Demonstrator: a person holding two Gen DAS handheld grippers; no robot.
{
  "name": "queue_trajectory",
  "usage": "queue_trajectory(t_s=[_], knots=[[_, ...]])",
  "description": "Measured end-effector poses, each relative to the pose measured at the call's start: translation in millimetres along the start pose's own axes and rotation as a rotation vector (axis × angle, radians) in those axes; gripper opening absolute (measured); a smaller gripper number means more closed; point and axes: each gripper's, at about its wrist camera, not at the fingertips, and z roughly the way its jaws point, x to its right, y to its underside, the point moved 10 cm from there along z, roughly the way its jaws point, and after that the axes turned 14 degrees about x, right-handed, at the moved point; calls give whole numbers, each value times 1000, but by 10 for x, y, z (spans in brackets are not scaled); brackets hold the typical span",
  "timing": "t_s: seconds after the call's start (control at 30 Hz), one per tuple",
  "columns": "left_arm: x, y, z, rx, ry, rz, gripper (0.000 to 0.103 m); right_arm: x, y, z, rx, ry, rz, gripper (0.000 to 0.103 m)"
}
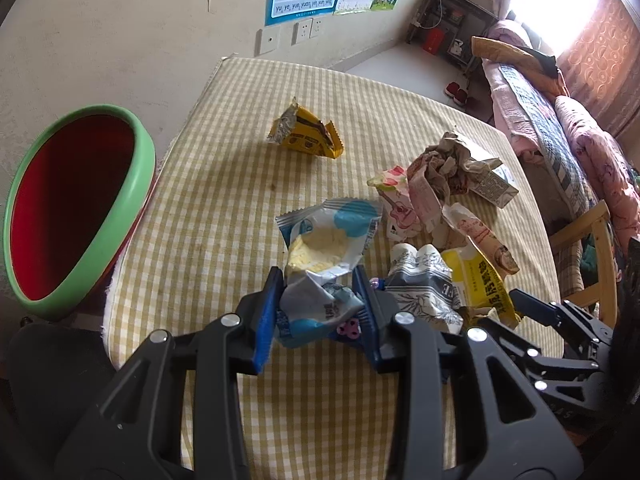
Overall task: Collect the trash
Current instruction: 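Grasp the white-blue wrapper with the left tool while the right tool grasps the yellow wrapper, then carry both held wrappers over the green bin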
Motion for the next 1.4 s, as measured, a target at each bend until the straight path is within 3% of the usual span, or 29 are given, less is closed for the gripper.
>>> queue_trajectory(t_s=[0.13, 0.23, 0.5, 0.87, 1.4], knots=[[0, -7, -33, 13, -4, 7, 35, -34, 96, 114, -39, -16, -9, 61], [-16, -14, -56, 22, -6, 8, 35, -25, 126, 136, -49, -17, 5, 41], [-71, -95, -193, 64, -15, 2, 35, -193, 34, -31, -5, -61, 10, 21], [-209, -224, -421, 118, -39, -13, 35, -421, -389, -382, 108, -121, 33, 21], [-331, -429, -642, 193, -64, -16, 35, -853, -562, -330, 133, -174, -4, 21]])
